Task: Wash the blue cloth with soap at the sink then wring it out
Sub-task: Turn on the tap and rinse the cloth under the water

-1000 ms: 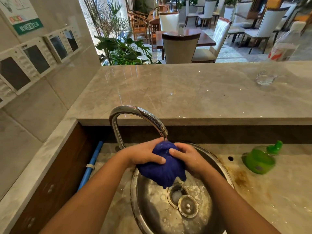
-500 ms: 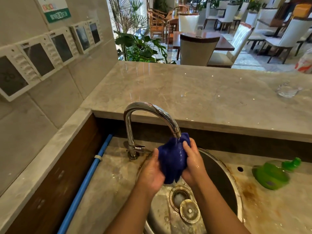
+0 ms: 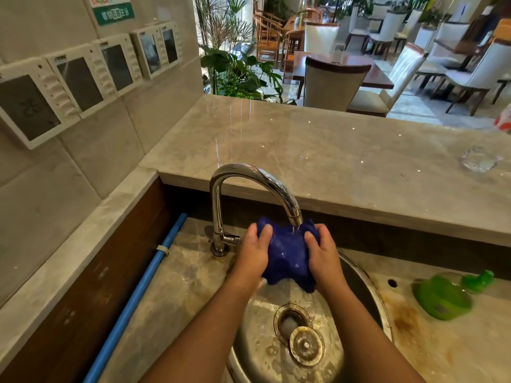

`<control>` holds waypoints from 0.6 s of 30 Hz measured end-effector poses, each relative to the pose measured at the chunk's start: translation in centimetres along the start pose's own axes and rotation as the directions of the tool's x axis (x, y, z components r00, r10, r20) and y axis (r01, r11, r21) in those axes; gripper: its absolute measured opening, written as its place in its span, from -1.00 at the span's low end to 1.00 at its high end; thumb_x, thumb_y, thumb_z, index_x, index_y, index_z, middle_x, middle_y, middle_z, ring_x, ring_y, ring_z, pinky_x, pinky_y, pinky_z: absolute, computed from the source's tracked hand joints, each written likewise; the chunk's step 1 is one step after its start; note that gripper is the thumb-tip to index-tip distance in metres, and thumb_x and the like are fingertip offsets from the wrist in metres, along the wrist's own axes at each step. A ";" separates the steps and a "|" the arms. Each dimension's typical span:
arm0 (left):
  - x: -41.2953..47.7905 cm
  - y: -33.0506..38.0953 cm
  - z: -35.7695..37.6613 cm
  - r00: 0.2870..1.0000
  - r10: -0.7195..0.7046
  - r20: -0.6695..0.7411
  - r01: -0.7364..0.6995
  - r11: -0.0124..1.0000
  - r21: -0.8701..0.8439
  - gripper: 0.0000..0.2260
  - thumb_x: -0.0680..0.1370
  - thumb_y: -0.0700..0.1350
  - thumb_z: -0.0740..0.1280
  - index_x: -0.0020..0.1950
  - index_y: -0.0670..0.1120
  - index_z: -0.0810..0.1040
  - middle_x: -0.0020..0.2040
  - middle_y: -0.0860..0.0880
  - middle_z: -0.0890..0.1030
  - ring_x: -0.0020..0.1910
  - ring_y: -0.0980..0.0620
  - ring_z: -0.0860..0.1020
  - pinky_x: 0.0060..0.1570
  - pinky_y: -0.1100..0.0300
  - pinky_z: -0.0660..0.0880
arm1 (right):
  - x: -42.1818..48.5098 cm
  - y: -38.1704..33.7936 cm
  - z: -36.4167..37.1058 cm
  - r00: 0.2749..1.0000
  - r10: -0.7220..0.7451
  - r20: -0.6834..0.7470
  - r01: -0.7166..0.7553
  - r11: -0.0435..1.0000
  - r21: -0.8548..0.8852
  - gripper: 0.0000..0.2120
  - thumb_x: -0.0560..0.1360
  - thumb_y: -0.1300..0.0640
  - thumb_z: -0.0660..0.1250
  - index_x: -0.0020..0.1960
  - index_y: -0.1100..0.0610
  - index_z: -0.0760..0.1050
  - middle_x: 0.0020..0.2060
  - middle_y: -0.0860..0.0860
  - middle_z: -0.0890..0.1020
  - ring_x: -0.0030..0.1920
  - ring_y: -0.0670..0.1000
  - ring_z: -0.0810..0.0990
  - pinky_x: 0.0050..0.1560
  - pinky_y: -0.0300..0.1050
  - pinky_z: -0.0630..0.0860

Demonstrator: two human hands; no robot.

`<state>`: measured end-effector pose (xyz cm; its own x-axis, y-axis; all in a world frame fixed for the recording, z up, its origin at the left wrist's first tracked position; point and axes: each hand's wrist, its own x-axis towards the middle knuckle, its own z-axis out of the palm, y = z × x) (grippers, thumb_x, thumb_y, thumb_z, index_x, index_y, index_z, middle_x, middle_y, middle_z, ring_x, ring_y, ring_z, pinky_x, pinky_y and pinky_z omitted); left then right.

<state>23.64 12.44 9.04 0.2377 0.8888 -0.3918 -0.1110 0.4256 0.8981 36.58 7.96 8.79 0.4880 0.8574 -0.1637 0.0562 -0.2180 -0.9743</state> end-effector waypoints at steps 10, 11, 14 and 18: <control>0.4 -0.5 0.0 0.999 -0.034 -0.017 0.036 0.992 0.120 -0.83 0.70 -0.04 0.19 0.26 -0.03 0.41 0.24 0.03 0.54 0.19 -0.02 0.54 0.27 -0.07 0.50 | -0.8 -0.7 2.0 0.989 0.130 -0.068 -0.102 0.941 0.323 -0.87 0.68 0.07 0.13 0.09 0.03 0.46 -0.02 0.10 0.60 -0.06 0.13 0.59 0.10 0.18 0.58; 0.5 -0.6 0.1 0.998 -0.052 -0.046 0.057 0.993 0.107 -0.73 0.70 0.00 0.16 0.37 -0.06 0.39 0.33 -0.02 0.51 0.27 -0.08 0.52 0.30 -0.13 0.48 | -1.2 -1.0 2.0 0.992 0.116 -0.046 -0.095 0.938 0.334 -0.86 0.68 0.07 0.14 0.10 0.05 0.46 -0.02 0.12 0.60 -0.07 0.13 0.59 0.08 0.15 0.58; 0.9 -0.6 0.7 0.992 -0.068 -0.107 0.071 0.997 0.024 -0.64 0.70 0.08 0.11 0.46 -0.01 0.35 0.34 -0.08 0.51 0.28 -0.13 0.52 0.32 -0.22 0.46 | -2.4 -1.5 2.4 1.000 -0.009 -0.014 0.012 0.968 0.252 -0.83 0.66 0.08 0.18 0.07 0.15 0.48 -0.14 0.12 0.59 -0.18 0.10 0.54 -0.13 -0.02 0.55; 1.2 -1.1 1.8 0.991 -0.126 -0.043 0.123 0.991 -0.057 -0.61 0.67 0.16 0.15 0.44 0.04 0.40 0.32 -0.11 0.55 0.27 -0.15 0.55 0.34 -0.25 0.43 | -2.4 -0.6 3.8 0.977 -0.171 -0.130 0.170 0.985 -0.023 -0.81 0.65 0.04 0.23 -0.09 0.10 0.46 -0.31 -0.03 0.57 -0.37 -0.16 0.51 -0.32 -0.29 0.49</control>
<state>25.79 12.75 7.89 0.2083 0.8346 -0.5100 -0.1356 0.5410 0.8300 32.05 7.83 9.22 0.5803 0.8139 0.0273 0.1586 -0.0801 -0.9841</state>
